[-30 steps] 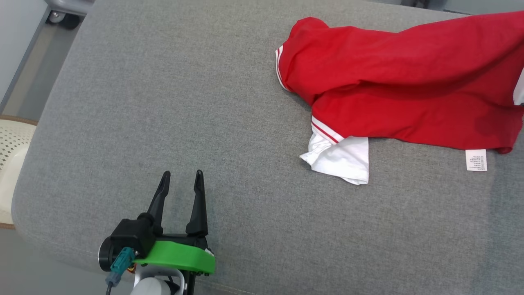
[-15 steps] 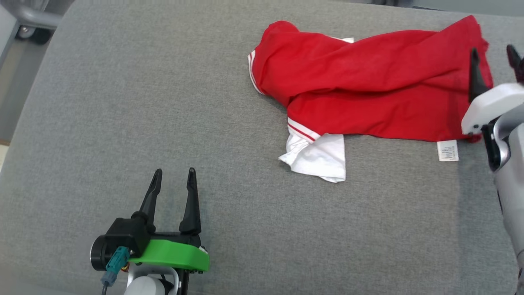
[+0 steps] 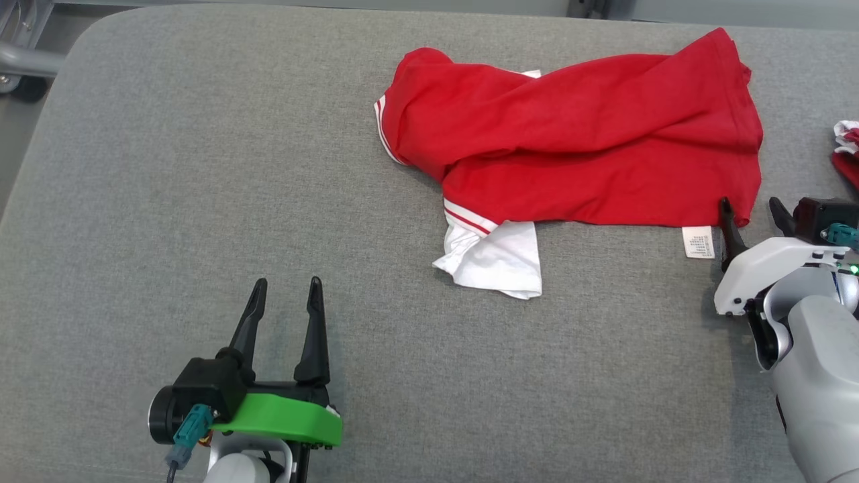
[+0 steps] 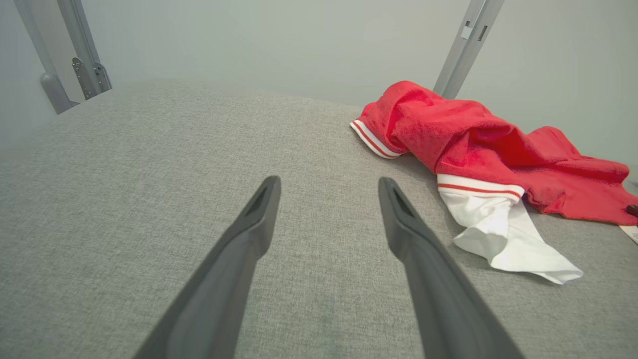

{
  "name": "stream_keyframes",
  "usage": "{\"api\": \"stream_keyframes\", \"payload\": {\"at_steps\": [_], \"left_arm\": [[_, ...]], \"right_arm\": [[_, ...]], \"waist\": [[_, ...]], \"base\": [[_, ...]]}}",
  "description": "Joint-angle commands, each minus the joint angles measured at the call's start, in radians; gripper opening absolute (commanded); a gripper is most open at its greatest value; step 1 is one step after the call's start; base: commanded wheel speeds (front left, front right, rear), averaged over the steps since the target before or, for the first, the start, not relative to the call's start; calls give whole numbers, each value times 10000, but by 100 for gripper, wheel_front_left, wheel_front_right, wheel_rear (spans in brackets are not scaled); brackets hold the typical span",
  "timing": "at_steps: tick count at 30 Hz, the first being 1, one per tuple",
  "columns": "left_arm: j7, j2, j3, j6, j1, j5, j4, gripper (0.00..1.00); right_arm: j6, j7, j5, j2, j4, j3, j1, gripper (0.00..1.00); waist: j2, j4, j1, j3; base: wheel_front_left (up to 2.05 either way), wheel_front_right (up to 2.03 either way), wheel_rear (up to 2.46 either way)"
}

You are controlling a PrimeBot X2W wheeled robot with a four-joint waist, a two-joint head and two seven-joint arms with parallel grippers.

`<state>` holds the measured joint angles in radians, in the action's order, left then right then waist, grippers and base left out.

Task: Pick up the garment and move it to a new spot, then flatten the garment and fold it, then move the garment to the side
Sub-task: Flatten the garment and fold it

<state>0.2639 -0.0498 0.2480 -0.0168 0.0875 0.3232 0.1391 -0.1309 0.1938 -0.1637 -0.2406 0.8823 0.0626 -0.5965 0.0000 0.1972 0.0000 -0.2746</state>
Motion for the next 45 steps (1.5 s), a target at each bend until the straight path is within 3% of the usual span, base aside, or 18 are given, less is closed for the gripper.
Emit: {"api": "stream_keyframes", "payload": {"at_steps": [1, 3, 4, 5, 6, 7, 8, 16, 25, 26, 28, 38, 45], "left_arm": [[3, -17, -50, 19, 61, 61, 22, 100], [3, -16, -43, 7, 57, 73, 15, 100], [3, -16, -37, -4, 54, 76, 18, 100], [3, -16, -41, -13, 52, 82, 30, 100], [3, -16, -55, -27, 50, 85, 42, 100], [3, -16, -86, -49, 38, 80, 48, 100], [3, -17, -118, -68, 10, 69, 53, 100], [3, -17, -273, 59, -194, -69, 65, 100], [3, -17, -309, 120, -318, -160, 87, 100], [3, -17, -307, 134, -295, -161, 98, 100], [3, -17, -290, 149, -244, -180, 124, 100], [3, -17, -325, 191, -444, -215, 325, 100], [3, -17, -237, 245, -636, -222, 387, 100]], "right_arm": [[3, -68, 82, 60, 111, 70, 94, 100], [3, -177, 127, 142, 279, 118, 46, 100], [3, -224, 152, 204, 369, 133, 28, 92], [2, -226, 171, 265, 433, 145, 12, 50], [0, -204, 182, 325, 479, 144, -16, 38], [0, -193, 192, 368, 513, 142, -39, 15], [0, -134, 177, 396, 513, 160, -61, 0], [8, 175, 152, 161, -19, 165, 307, 0], [8, -105, 585, 24, -1548, 689, 1662, 0], [8, -152, 610, 67, -1703, 763, 1779, 29], [8, -235, 703, 136, -1985, 922, 2044, 100], [7, -276, 1003, 666, -3917, 1738, 3215, 100], [7, -700, 840, 1172, -5789, 771, 3941, 100]], "waist": [[0, 168, 0, -119], [0, 228, 0, -123], [0, 248, 0, -114], [0, 257, 0, -100], [0, 253, 0, -80], [0, 229, 0, -47], [0, 188, 0, -6], [0, -518, 0, 389], [0, -1479, 0, 594], [0, -1551, 0, 586], [0, -1651, 0, 587], [0, -1745, 0, 1090], [0, -1698, 0, 1487]], "base": [[0, 0, 0], [0, 0, 0], [0, 0, 0], [0, 0, 0], [0, 0, 0], [0, 0, 0], [0, 0, 0], [0, 0, 0], [0, 0, 0], [0, 0, 0], [0, 0, 0], [0, 0, 0], [0, 0, 0]]}}
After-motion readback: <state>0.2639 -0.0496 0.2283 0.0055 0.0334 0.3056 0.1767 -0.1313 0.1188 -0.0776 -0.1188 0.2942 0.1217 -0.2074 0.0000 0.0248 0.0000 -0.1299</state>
